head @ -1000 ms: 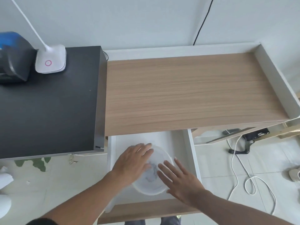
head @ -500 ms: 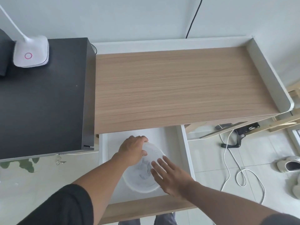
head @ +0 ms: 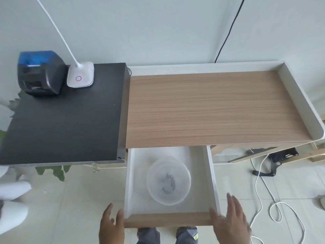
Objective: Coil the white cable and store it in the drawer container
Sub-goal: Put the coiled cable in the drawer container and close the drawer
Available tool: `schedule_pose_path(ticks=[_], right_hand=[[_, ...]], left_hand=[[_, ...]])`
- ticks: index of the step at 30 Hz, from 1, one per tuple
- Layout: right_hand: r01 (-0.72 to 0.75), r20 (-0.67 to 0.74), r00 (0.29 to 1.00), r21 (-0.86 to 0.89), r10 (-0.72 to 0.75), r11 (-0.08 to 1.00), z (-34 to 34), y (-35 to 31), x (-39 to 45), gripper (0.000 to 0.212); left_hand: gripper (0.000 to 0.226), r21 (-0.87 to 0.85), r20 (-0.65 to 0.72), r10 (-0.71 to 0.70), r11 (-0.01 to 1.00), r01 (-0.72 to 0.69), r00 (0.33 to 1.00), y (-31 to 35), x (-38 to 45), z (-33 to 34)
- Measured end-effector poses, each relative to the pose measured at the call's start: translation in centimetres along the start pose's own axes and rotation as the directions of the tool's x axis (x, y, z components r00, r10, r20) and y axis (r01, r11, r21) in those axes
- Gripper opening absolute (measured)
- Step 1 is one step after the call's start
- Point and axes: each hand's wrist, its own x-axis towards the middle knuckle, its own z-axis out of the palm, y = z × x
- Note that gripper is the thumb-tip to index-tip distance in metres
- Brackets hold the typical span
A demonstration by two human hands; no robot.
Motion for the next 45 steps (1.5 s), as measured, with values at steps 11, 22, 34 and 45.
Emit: schedule_pose_path(ticks=[11, 22, 34, 45], right_hand=[[-0.573, 0.455, 0.819, 0.672, 0.349, 0.469, 0.7, -0.2, 1.2, 0.034], [-0.533, 0.470, 0.846, 0.763, 0.253, 0.366, -0.4, -6.9, 8.6, 0.034], [-0.556, 0.512, 0.814, 0.824, 0.274, 0.109, 0.1, -11.3, 12.4, 0.039], [-0.548, 0.541, 0.824, 0.837, 0.169, -0.010, 0.2, -14.1, 15.3, 0.024]], left_hand=[[0.044, -0.616, 0.245, -0.377, 0.650, 0.444, 0.893, 0.8, 0.2, 2.1], [0.039, -0.627, 0.329, -0.276, 0.651, 0.427, 0.903, 9.4, 4.2, 3.8], [0.041, -0.779, 0.289, -0.313, 0.472, 0.412, 0.905, 14.3, 6.9, 6.7], [0.015, -0.808, 0.408, -0.230, 0.358, 0.467, 0.883, 17.5, 8.0, 9.6]])
